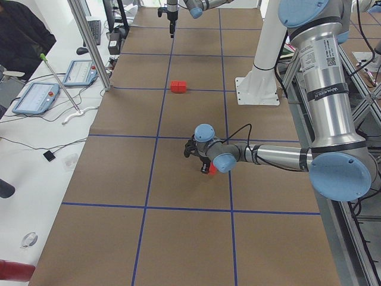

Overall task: Form red blocks into L shape at center
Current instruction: 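Lower the left gripper and grasp the red cube nearest the robot, then carry the cube with the left gripper beside the far center cube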

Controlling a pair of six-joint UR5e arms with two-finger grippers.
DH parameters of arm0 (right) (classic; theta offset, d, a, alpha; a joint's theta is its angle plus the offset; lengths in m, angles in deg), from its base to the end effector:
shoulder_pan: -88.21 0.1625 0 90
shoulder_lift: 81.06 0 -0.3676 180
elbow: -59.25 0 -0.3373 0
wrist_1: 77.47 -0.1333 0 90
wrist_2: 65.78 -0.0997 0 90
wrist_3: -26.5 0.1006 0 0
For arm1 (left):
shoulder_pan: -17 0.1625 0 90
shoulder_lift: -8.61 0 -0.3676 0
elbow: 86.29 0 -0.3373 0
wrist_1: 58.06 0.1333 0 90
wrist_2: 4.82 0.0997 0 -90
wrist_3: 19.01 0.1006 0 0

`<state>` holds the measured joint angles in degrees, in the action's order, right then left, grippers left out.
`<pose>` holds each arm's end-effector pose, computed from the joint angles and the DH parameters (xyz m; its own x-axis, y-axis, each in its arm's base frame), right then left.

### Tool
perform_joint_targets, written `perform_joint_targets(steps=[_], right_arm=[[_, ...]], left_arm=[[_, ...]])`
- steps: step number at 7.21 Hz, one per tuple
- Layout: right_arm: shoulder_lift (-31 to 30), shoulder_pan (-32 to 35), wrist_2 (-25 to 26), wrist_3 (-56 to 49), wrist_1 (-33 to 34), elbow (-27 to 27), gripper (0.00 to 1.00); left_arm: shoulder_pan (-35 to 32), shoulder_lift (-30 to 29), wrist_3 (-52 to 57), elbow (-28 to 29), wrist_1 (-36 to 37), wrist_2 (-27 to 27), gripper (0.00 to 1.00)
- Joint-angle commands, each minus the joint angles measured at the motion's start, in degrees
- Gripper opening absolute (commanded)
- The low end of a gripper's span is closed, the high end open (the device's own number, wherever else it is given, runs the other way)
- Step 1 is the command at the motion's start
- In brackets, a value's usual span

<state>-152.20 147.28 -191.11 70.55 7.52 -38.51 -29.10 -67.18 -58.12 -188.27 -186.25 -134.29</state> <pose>-0.2174 -0.5089 0.3768 0.6952 0.0195 0.7185 -0.0636 0.9974 0.0346 0.2087 -0.3169 0.5363 0.5848 0.2561 -0.7697 -0.2479 0.9599 0.1311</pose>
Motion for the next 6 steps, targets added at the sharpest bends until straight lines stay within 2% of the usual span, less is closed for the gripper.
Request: perform_joint_targets(steps=[1,3,4,5,6], right_arm=[[0.0,0.0,0.0,-0.1,0.0,0.1,1.00],[0.1,0.0,0.0,0.0,0.0,-0.1,1.00],[0.1,0.0,0.0,0.1,0.0,-0.1,1.00],[0.1,0.0,0.0,0.1,0.0,-0.1,1.00],[0.1,0.0,0.0,0.1,0.0,-0.1,1.00]], left_arm=[[-3.5,-11.0,-3.1,-2.4,16.3,-4.1,0.00],[-9.4,-26.4,-7.3,-2.4,38.3,-4.0,0.00],[-9.2,-31.8,-26.6,-1.9,40.5,-0.2,0.00],[-4.2,-36.3,-48.0,-1.8,39.5,7.0,0.00],[-0.1,-41.0,-55.6,0.5,39.9,8.3,0.00]])
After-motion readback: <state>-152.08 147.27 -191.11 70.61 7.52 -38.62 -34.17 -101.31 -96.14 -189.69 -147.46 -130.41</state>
